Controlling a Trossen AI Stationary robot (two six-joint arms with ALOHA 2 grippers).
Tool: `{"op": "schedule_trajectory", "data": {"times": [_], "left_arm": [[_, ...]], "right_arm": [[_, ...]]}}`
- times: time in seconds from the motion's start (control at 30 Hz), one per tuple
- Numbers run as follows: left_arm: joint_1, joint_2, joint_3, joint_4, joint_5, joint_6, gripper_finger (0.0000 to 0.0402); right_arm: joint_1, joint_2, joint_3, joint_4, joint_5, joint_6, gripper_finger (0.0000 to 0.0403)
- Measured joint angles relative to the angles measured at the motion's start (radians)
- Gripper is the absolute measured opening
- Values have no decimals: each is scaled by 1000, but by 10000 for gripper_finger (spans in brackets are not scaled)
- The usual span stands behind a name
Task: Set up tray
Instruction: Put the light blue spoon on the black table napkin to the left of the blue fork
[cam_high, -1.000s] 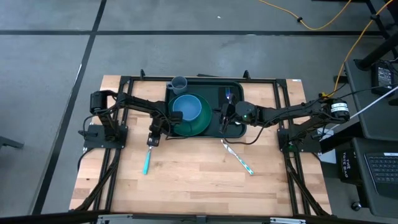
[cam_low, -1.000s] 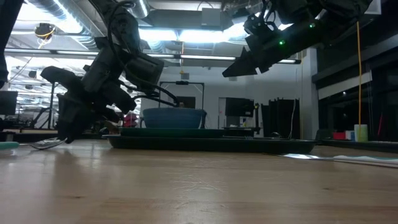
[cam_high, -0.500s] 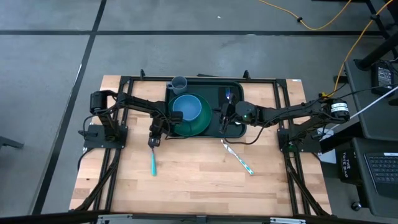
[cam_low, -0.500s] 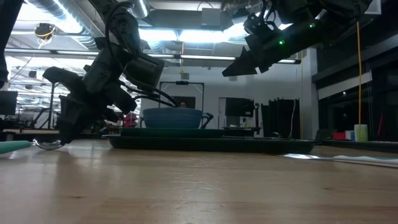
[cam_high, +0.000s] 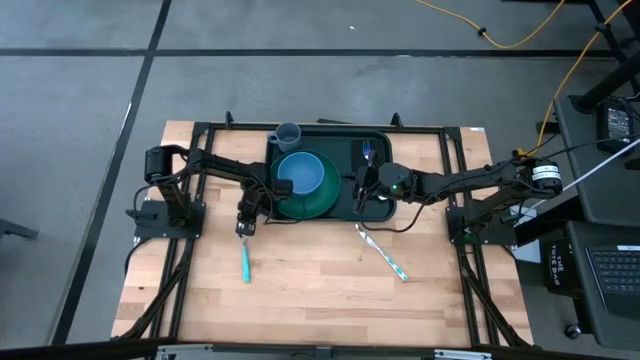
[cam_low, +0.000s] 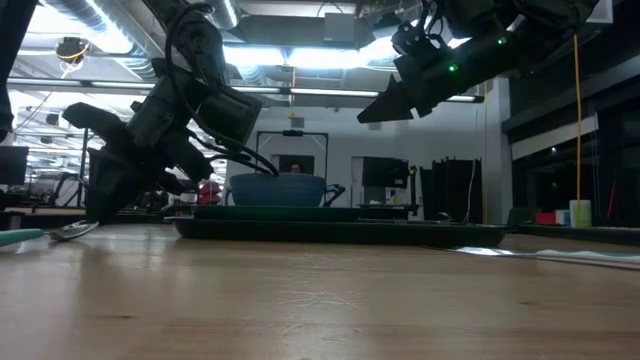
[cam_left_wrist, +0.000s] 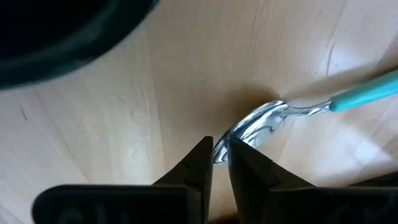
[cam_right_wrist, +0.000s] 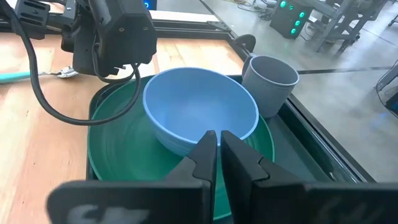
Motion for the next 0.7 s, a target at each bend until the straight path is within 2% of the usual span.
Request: {"op": "schedule_trajectory", "data": {"times": [0.3,0.53,0.7], "left_arm": [[0,0,0,12,-1,-24,45],[0,0,0,10,-99,-25,45],[0,0,0,9,-104,-47,45]], "right_arm": [[0,0,0,0,0,0,28],[0,0,0,-1,0,0,28],[0,0,0,-1,0,0,28]]}}
